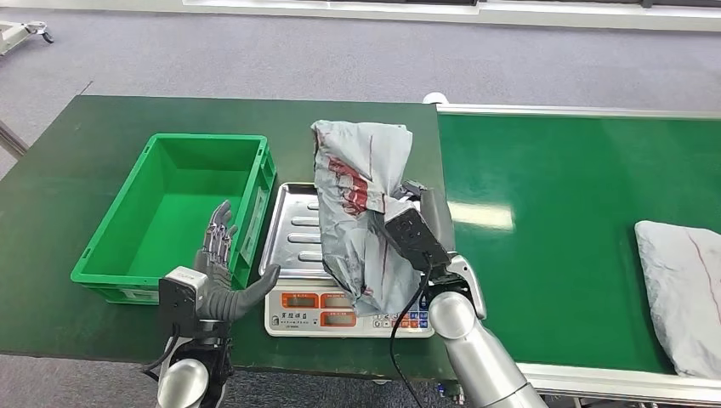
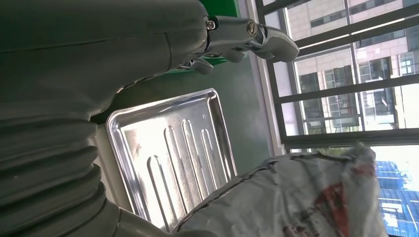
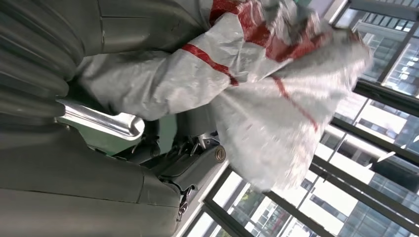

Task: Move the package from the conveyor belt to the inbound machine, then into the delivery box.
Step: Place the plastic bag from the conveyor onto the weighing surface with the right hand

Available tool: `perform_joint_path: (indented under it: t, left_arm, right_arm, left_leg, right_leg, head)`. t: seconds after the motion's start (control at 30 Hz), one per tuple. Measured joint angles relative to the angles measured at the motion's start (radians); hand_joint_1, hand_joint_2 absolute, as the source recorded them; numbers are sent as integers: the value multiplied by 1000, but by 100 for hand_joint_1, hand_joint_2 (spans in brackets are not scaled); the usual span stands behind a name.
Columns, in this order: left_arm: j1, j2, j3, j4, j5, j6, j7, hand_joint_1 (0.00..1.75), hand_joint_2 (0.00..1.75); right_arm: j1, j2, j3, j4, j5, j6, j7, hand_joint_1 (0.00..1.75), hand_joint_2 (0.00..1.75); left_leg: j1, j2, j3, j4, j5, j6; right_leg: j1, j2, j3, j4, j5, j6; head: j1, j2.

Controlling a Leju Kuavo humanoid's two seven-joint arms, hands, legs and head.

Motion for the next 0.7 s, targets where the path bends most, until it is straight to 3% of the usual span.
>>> perform_joint_path:
  t: [0.23, 0.47, 0.57, 0.7]
  left_arm:
    - [5, 0, 0, 0, -6, -3, 1, 0, 175]
    - [6, 0, 0, 0, -25, -4, 5, 0, 175]
    - [2, 0, 0, 1, -42, -1, 9, 0, 175]
    - [-16, 3, -3, 13, -64, 4, 9, 0, 175]
  right_arm:
    - [14, -1, -23, 0, 38, -15, 26, 0, 175]
    - [-7, -16, -101, 36, 147, 2, 128, 0, 175]
    - [-15, -30, -159, 52, 93, 21, 78, 0, 175]
    - [4, -44, -239, 53, -131, 128, -51, 0, 175]
  left_leg:
    - [0, 0, 0, 0, 0, 0]
    - [0, 0, 0, 0, 0, 0]
    - [0, 0, 0, 0, 0, 0]
    - [0, 0, 0, 0, 0, 0]
  right_leg:
    - [0, 0, 0, 0, 0, 0]
    - [0, 0, 0, 0, 0, 0]
    - [0, 0, 0, 0, 0, 0]
    - [0, 0, 0, 0, 0, 0]
  head:
    - [0, 0]
    - [0, 0]
    - [0, 0]
    - [0, 0]
